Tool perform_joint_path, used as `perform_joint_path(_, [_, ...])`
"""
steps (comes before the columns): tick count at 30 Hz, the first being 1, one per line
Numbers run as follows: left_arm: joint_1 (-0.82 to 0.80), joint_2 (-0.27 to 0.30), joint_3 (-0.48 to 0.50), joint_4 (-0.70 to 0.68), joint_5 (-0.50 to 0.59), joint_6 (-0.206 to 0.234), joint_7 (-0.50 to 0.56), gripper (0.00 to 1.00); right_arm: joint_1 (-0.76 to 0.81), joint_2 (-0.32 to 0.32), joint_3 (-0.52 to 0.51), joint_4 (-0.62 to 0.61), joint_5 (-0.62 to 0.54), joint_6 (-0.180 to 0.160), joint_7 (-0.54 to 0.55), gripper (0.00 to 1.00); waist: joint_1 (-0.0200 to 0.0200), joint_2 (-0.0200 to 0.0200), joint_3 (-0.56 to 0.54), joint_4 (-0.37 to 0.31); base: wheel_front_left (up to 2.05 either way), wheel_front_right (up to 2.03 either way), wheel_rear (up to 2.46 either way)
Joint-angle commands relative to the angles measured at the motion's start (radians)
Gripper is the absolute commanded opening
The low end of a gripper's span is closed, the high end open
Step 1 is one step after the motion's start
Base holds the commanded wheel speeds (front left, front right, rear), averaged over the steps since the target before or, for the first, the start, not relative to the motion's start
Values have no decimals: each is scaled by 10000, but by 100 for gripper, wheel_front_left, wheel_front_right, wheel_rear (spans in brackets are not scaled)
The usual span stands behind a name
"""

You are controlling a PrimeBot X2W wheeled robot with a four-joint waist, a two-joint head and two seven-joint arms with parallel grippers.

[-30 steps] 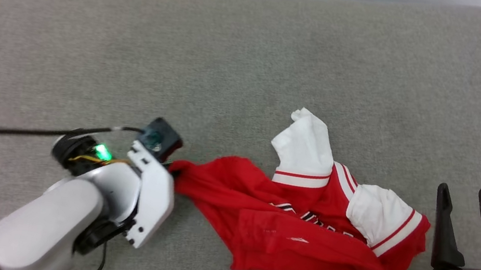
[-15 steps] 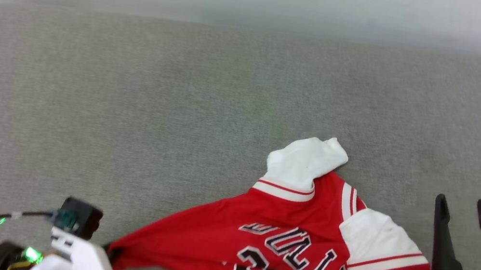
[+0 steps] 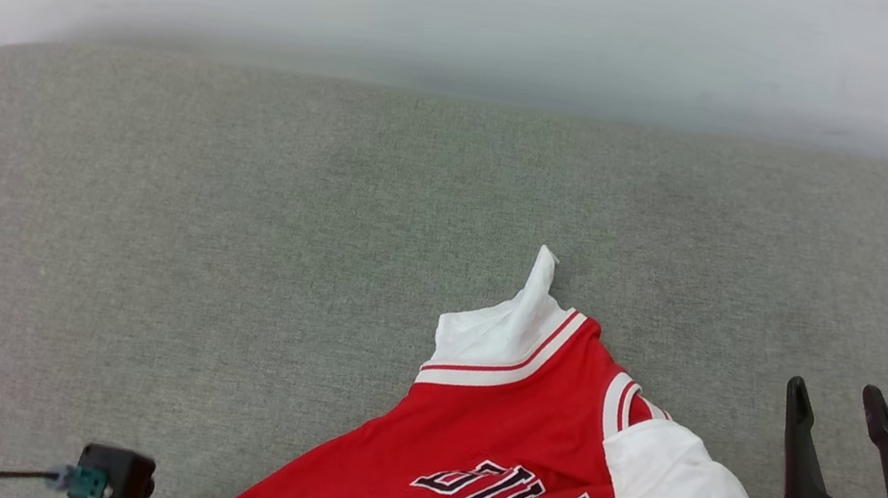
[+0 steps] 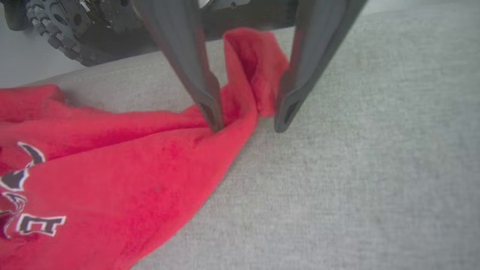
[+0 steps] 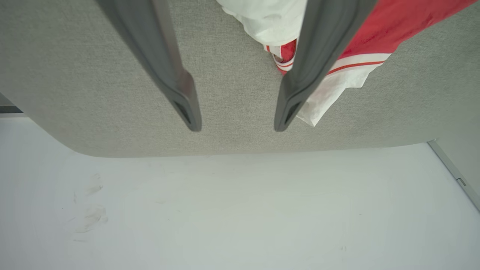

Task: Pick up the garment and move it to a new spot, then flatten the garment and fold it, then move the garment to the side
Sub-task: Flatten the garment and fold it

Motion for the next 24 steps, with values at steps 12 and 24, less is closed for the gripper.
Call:
perform_joint_path(12, [-2663,-474,533,-414,1352,-347,-1634,100,-99,17,-5,-14,80,-3,88,100,0,0,101,-700,0,0,0])
perform_joint_path(24, [-6293,-1156,-361,1938,1135,-2166,457,100,-820,15,135,232,240,-3,-305,100,0,0,1720,-1709,0,0,0])
